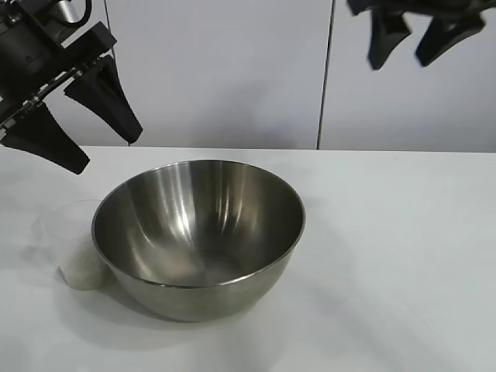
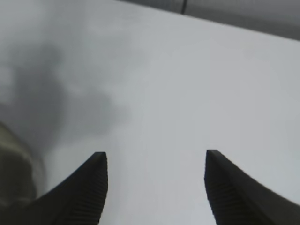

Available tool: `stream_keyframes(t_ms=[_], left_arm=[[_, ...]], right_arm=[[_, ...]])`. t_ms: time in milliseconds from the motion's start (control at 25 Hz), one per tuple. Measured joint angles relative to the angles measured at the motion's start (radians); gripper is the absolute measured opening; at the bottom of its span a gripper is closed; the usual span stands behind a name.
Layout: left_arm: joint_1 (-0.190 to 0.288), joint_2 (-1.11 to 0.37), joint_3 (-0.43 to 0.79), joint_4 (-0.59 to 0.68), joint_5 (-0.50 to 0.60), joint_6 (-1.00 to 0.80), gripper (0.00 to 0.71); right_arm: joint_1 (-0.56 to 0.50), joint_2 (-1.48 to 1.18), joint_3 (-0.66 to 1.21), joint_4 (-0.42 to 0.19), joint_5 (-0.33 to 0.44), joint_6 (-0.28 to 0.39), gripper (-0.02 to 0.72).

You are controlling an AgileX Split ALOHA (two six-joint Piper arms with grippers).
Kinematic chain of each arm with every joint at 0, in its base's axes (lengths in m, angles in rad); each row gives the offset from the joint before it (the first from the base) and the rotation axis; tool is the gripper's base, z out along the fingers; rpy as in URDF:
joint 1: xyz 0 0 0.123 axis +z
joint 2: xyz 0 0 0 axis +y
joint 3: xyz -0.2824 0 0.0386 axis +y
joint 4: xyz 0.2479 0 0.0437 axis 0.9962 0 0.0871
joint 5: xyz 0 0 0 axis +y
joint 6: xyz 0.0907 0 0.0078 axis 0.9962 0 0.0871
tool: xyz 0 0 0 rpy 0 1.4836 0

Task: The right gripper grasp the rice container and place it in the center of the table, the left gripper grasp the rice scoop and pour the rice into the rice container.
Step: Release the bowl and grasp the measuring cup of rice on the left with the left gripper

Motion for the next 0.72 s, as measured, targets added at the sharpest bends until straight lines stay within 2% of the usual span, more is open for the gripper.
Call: stream_keyframes(t_ms=[200,320,400,600,720], left_arm=[[0.000,0.000,0.000,0.000,0.000,0.000,0.538],[0.000,0.000,0.000,0.000,0.000,0.000,0.538],[0.000,0.000,0.000,0.000,0.000,0.000,0.538],[0.000,0.000,0.000,0.000,0.000,0.000,0.538],[0.000,0.000,0.000,0.000,0.000,0.000,0.538]], right_arm=[[-0.128,-0.172,0.000,-0.011,0.158,-0.033,0.421],[-0.143,-0.289,0.000,-0.005,0.236,-0.072,0.421],[-0.143,-0.377,0.000,0.037,0.259,-0.079,0.421],[-0.143,-0.642,-0.001,0.169,0.337,-0.146,0.421],[-0.143,-0.805,0.012,0.203,0.383,-0.169,0.421]])
